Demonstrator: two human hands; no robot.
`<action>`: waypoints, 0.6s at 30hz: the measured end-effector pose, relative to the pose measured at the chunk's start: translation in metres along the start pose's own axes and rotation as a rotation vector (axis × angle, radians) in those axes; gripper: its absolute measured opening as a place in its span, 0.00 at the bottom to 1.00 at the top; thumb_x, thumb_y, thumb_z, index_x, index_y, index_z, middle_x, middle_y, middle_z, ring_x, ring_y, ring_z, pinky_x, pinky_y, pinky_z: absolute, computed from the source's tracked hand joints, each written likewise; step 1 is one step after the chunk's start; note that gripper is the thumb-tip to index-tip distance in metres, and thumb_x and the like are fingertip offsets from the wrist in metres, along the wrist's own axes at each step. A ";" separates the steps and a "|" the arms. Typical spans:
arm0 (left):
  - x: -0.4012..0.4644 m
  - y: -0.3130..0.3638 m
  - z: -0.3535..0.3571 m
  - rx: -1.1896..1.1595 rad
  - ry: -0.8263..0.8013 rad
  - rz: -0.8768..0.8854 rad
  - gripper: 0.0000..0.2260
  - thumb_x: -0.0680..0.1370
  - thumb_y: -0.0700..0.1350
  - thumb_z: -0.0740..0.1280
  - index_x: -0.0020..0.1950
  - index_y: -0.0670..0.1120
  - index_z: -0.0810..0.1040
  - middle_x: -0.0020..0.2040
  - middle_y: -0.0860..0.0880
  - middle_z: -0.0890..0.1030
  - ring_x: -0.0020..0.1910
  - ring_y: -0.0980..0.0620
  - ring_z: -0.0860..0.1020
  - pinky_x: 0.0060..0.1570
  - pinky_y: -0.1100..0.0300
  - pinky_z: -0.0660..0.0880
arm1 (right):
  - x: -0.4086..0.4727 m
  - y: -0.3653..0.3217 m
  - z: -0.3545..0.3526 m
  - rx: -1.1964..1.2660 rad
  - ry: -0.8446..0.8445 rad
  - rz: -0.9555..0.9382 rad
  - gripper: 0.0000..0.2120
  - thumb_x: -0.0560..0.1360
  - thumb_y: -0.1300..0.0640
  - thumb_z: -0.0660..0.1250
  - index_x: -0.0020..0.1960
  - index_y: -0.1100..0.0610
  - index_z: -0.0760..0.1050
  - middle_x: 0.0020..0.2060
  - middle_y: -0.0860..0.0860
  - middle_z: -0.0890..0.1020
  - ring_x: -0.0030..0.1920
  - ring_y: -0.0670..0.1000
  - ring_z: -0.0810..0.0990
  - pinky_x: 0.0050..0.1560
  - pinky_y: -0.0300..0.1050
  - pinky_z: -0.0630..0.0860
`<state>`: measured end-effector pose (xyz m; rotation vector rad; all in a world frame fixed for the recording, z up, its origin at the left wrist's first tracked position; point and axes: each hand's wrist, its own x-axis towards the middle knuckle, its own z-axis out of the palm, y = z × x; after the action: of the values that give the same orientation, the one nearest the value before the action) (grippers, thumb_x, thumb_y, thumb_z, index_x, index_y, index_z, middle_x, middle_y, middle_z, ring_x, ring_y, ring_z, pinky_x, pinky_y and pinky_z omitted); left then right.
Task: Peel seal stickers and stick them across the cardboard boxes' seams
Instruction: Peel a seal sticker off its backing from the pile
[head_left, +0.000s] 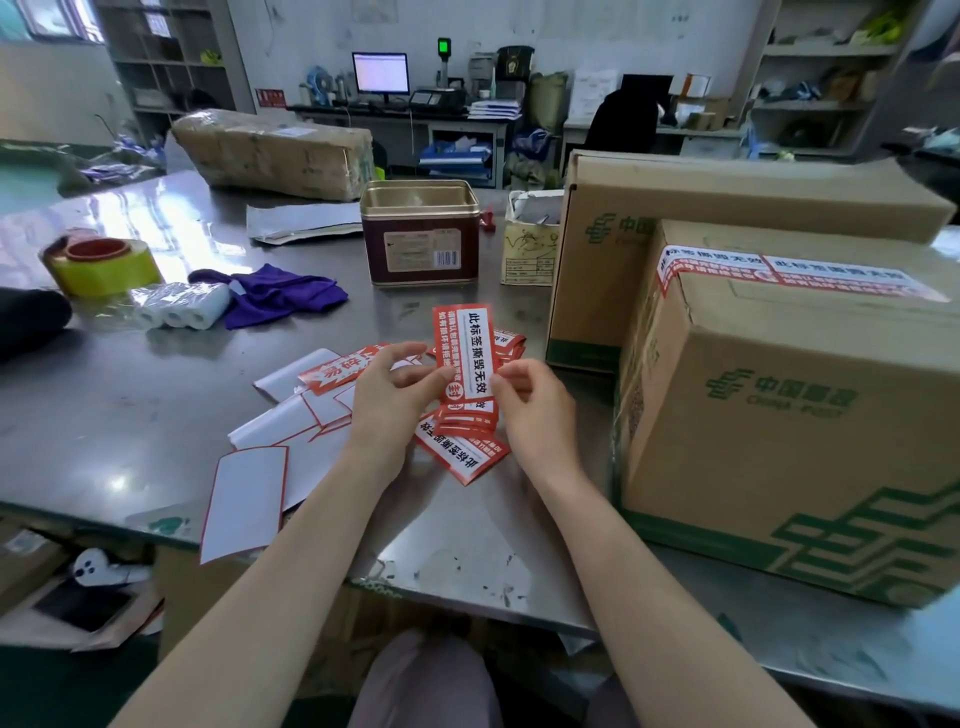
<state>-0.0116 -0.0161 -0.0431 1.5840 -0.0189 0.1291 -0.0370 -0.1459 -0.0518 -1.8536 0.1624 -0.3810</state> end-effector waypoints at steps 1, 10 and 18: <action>0.000 -0.001 0.000 0.005 0.000 0.015 0.11 0.74 0.45 0.71 0.54 0.51 0.73 0.43 0.54 0.83 0.37 0.55 0.84 0.33 0.62 0.80 | 0.000 0.000 -0.001 -0.008 0.009 -0.009 0.06 0.78 0.53 0.63 0.53 0.53 0.72 0.50 0.44 0.78 0.36 0.37 0.77 0.33 0.26 0.72; 0.001 -0.006 0.002 0.185 -0.007 0.128 0.05 0.78 0.48 0.65 0.51 0.48 0.76 0.47 0.52 0.83 0.42 0.54 0.84 0.42 0.59 0.81 | 0.001 -0.001 -0.002 0.049 0.038 0.001 0.12 0.78 0.51 0.62 0.59 0.54 0.73 0.55 0.49 0.81 0.40 0.40 0.80 0.36 0.30 0.76; 0.000 -0.004 0.000 0.029 -0.018 0.102 0.10 0.77 0.50 0.66 0.53 0.46 0.76 0.48 0.50 0.83 0.43 0.53 0.84 0.42 0.60 0.81 | 0.000 -0.006 -0.006 0.058 -0.027 -0.024 0.13 0.78 0.52 0.63 0.62 0.51 0.74 0.55 0.48 0.81 0.41 0.40 0.81 0.38 0.31 0.78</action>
<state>-0.0114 -0.0159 -0.0467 1.6139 -0.1122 0.1952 -0.0397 -0.1490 -0.0445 -1.8036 0.1097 -0.3738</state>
